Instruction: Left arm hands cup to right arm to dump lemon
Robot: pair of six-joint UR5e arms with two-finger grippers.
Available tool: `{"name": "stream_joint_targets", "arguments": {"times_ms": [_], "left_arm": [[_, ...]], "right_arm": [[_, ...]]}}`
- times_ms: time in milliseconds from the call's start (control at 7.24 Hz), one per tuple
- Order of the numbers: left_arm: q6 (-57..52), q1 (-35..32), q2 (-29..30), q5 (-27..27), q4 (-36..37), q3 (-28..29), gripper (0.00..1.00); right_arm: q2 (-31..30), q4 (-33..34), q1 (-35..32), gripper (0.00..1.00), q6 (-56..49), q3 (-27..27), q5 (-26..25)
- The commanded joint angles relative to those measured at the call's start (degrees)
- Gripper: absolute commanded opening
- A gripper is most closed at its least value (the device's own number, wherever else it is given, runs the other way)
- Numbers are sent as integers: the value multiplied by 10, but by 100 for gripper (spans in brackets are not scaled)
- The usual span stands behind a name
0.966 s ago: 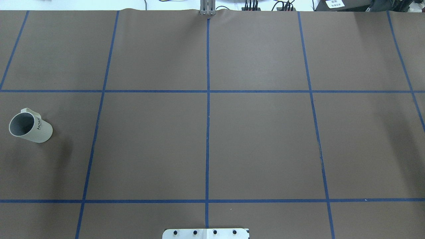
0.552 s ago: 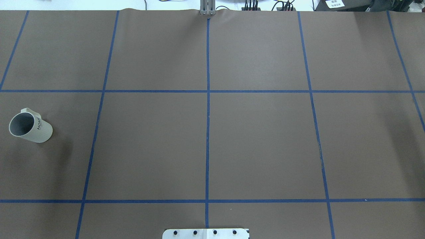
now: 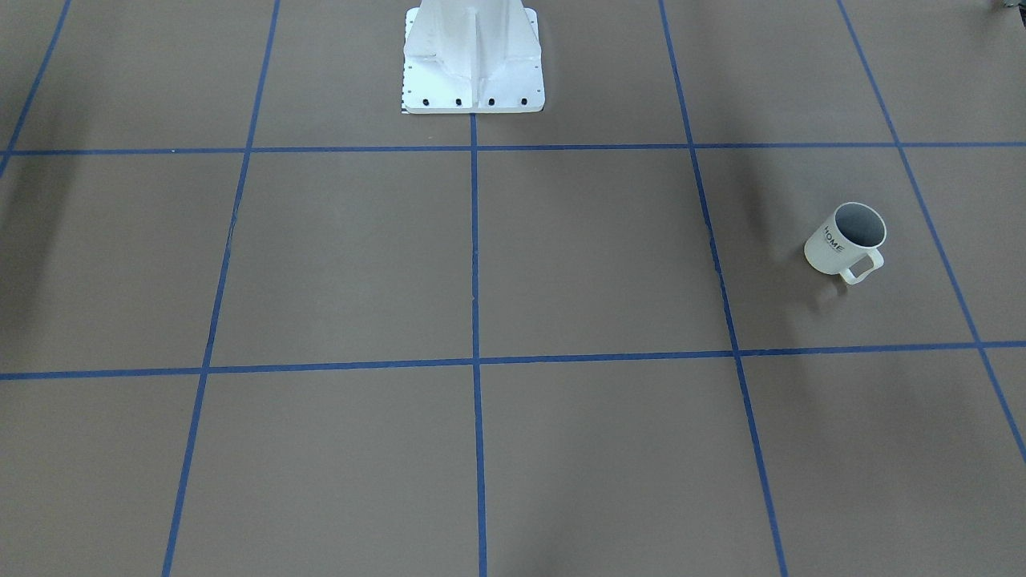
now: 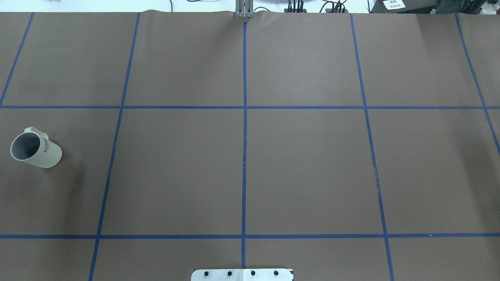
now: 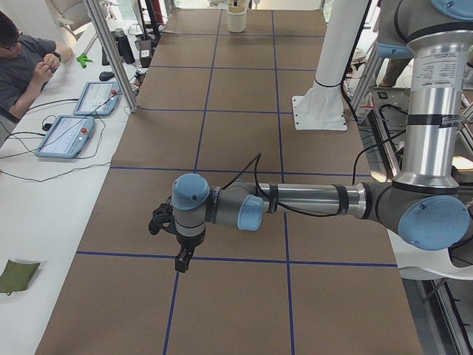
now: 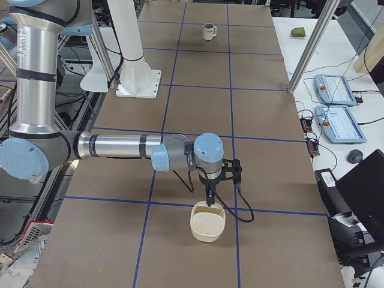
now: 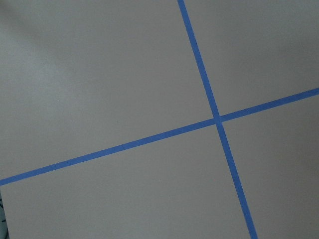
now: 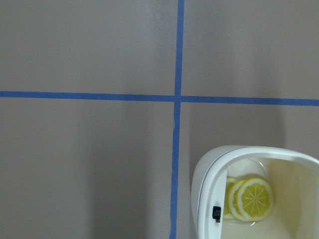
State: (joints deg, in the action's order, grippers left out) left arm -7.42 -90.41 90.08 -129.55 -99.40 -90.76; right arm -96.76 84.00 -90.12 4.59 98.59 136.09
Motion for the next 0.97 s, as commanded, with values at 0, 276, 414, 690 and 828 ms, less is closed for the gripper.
{"name": "stream_joint_targets", "arguments": {"times_ms": [0, 276, 414, 690, 828], "left_arm": [[34, 7, -2, 0, 0, -13, 100], [43, 7, -3, -4, 0, -12, 100], [43, 7, -3, -5, 1, -12, 100], [44, 7, -3, -37, 19, -13, 100], [44, 7, -2, -36, 38, -25, 100]], "right_arm": [[0, 1, -1, 100, 1, 0, 1], [-1, 1, -1, 100, 5, -2, 7], [-1, 2, -1, 100, 6, -1, 19], [0, 1, -1, 100, 7, 0, 19], [0, 1, -1, 100, 7, 0, 20]]}}
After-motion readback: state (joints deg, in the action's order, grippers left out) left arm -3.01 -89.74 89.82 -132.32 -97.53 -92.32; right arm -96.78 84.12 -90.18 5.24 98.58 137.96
